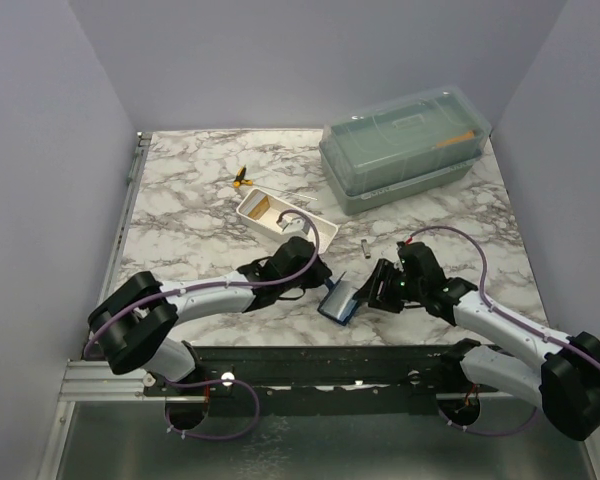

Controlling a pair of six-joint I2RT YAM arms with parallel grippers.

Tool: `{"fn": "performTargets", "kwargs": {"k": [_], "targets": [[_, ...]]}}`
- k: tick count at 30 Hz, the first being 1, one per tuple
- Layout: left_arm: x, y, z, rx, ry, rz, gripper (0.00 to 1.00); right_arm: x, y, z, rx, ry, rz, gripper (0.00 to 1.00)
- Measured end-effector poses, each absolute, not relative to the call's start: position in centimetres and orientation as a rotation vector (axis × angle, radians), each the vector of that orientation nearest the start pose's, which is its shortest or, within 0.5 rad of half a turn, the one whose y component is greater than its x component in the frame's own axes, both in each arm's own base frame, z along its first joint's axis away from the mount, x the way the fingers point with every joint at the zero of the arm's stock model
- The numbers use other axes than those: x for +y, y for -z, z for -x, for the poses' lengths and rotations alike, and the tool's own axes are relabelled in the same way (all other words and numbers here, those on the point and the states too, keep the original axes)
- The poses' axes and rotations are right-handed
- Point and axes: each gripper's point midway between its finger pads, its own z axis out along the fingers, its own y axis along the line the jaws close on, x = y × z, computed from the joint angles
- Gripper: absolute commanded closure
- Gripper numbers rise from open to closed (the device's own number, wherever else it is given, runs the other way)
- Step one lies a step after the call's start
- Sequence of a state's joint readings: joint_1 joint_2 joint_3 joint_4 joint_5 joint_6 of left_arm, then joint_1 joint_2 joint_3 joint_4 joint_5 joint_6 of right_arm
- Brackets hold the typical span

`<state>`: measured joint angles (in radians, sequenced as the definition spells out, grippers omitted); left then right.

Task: Put the credit cards into the card holder
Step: Open the card holder at the center of the board.

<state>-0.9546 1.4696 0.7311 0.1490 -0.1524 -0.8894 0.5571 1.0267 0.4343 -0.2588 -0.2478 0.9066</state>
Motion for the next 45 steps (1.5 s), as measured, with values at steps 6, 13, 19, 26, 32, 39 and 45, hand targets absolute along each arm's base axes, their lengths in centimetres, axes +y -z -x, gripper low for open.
{"fn": "performTargets", "kwargs": {"k": [6, 13, 19, 26, 32, 39, 45], "targets": [[-30.6, -7.5, -22.8, 2.318, 0.913, 0.256, 1.0, 20.7, -5.9, -17.6, 2.579, -0.989, -0.326, 0.41], [-30.4, -6.8, -22.2, 2.349, 0.961, 0.326, 1.0, 21.1, -6.5, -17.6, 2.565, -1.025, -0.312, 0.41], [-30.7, -7.1, -22.1, 2.347, 0.988, 0.326, 1.0, 21.2, -8.5, -17.7, 2.535, -1.032, -0.29, 0.4], [-30.8, -7.2, -22.1, 2.346, 1.0, 0.322, 1.0, 22.0, -9.5, -17.8, 2.526, -1.049, -0.256, 0.41], [-30.8, -7.3, -22.1, 2.346, 1.0, 0.324, 1.0, 21.7, -7.1, -17.2, 2.572, -1.033, -0.289, 0.41], [-30.8, -7.3, -22.1, 2.346, 1.003, 0.332, 1.0, 22.1, -6.0, -17.2, 2.585, -1.053, -0.308, 0.41], [-30.9, -7.3, -22.0, 2.348, 1.006, 0.334, 1.0, 22.3, -5.4, -17.4, 2.592, -1.06, -0.321, 0.4]]}}
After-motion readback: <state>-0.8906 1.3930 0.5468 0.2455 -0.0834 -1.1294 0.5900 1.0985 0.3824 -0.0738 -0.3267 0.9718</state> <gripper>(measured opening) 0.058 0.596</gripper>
